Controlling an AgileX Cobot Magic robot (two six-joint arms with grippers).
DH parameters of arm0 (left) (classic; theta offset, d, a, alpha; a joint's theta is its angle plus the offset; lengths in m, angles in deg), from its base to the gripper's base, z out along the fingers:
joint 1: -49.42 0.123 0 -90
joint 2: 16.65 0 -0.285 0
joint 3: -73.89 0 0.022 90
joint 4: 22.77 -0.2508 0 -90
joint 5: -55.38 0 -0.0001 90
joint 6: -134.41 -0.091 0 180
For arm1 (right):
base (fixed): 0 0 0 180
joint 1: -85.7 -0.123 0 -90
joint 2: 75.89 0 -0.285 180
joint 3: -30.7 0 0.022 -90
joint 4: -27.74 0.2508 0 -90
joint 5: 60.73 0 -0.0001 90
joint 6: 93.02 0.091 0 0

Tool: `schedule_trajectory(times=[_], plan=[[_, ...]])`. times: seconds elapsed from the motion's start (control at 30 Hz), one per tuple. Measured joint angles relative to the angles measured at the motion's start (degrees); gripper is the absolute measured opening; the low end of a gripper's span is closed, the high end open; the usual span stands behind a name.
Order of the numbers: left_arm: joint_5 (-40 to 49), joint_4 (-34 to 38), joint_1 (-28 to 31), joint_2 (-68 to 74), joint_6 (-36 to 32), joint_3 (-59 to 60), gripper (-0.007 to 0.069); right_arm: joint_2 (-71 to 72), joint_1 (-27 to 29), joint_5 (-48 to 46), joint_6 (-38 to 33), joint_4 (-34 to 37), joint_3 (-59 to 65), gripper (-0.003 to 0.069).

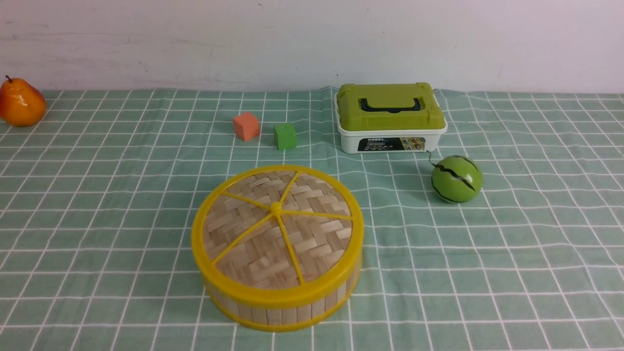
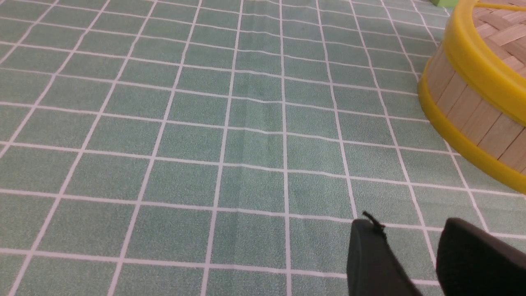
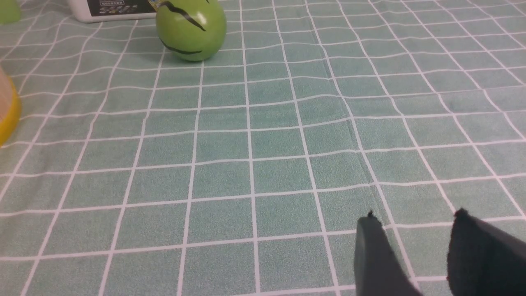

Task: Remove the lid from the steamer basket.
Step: Use the right arm to lift the lid of the steamer

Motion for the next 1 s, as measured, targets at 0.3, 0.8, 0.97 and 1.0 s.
schedule_trajectory(times=[0.3,0.8,0.97,1.0], plan=[[0.0,0.0,0.0,0.0,0.0,0.0,0.0239,0.0,0.0,0.0,0.0,-0.2,0.0,0.024],[0.0,0.0,0.0,0.0,0.0,0.0,0.0239,0.0,0.0,0.0,0.0,-2.5,0.0,0.0241],[0.0,0.0,0.0,0.0,0.0,0.0,0.0239,0.0,0.0,0.0,5.1,3.5,0.0,0.0241],[0.0,0.0,0.0,0.0,0.0,0.0,0.0239,0.0,0.0,0.0,7.7,6.0,0.0,0.0241]])
